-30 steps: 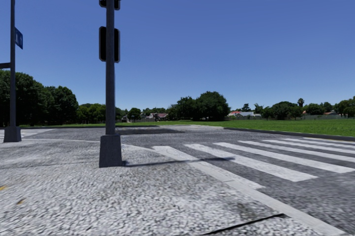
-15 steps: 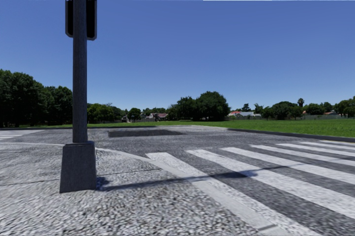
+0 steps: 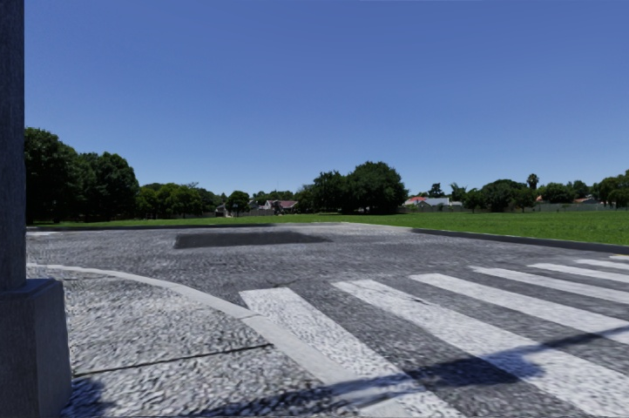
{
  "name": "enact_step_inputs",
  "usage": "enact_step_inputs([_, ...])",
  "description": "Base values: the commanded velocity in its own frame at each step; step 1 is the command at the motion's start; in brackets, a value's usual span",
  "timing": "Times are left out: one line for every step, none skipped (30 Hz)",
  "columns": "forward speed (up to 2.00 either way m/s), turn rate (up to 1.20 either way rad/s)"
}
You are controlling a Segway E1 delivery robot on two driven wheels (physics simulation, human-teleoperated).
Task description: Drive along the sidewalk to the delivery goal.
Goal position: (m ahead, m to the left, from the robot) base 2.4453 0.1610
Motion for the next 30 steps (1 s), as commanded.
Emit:
enact_step_inputs([1.89, -0.12])
enact_step_inputs([1.81, -0.12])
enact_step_inputs([1.73, -0.12])
enact_step_inputs([1.73, -0.12])
enact_step_inputs([1.69, -0.12])
enact_step_inputs([1.67, -0.12])
enact_step_inputs([1.66, -0.12])
enact_step_inputs([1.66, -0.12])
enact_step_inputs([1.66, -0.12])
enact_step_inputs([1.66, -0.12])
enact_step_inputs([1.66, -0.12])
enact_step_inputs([1.66, -0.12])
enact_step_inputs([1.66, -0.12])
enact_step_inputs([1.66, -0.12])
enact_step_inputs([1.65, -0.12])
enact_step_inputs([1.64, -0.12])
enact_step_inputs([1.64, -0.12])
enact_step_inputs([1.60, -0.12])
enact_step_inputs([1.53, -0.17])
enact_step_inputs([1.50, -0.18])
enact_step_inputs([1.50, -0.18])
enact_step_inputs([1.49, -0.19])
enact_step_inputs([1.48, -0.19])
enact_step_inputs([1.47, -0.16])
enact_step_inputs([1.47, -0.16])
enact_step_inputs([1.44, -0.04])
enact_step_inputs([1.40, 0.00])
enact_step_inputs([1.36, 0.00])
enact_step_inputs([1.29, 0.00])
enact_step_inputs([1.29, 0.00])
